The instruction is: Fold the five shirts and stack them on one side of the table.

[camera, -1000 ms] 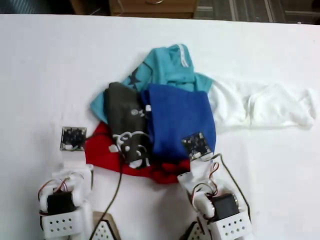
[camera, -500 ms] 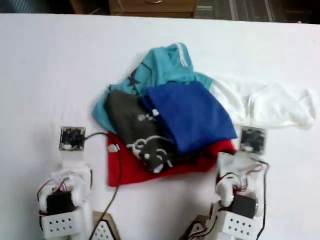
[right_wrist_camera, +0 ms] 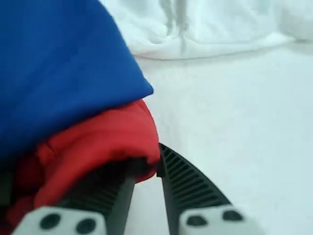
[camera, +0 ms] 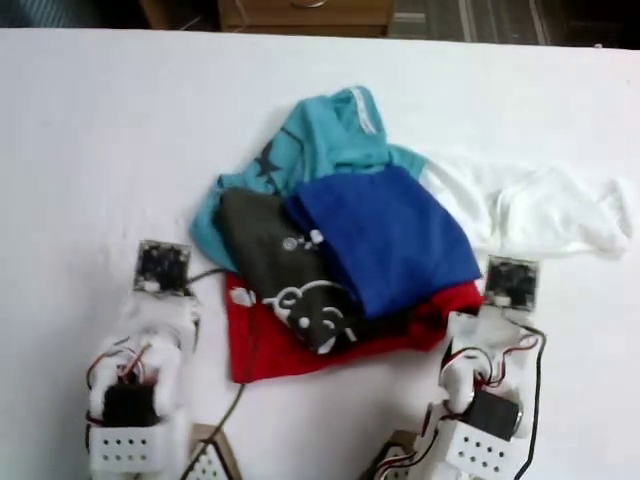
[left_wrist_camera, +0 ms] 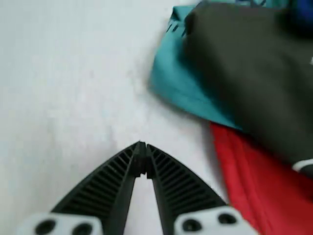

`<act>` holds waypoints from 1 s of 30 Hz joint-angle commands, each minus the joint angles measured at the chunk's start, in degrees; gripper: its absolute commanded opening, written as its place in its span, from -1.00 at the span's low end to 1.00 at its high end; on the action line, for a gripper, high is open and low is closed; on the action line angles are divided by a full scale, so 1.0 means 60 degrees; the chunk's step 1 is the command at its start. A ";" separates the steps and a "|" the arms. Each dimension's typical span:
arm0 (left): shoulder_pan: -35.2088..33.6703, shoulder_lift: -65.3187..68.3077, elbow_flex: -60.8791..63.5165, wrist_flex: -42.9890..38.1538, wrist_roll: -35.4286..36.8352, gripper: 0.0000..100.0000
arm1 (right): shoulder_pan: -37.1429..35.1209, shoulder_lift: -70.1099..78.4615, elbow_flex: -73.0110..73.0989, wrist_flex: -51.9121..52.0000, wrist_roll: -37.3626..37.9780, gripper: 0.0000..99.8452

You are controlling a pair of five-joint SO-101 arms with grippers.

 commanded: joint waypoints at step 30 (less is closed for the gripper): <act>-0.1026 0.0059 -0.3670 0.3282 -0.4249 -0.56 | 0.2586 0.0081 -0.4645 0.2440 0.4278 -0.58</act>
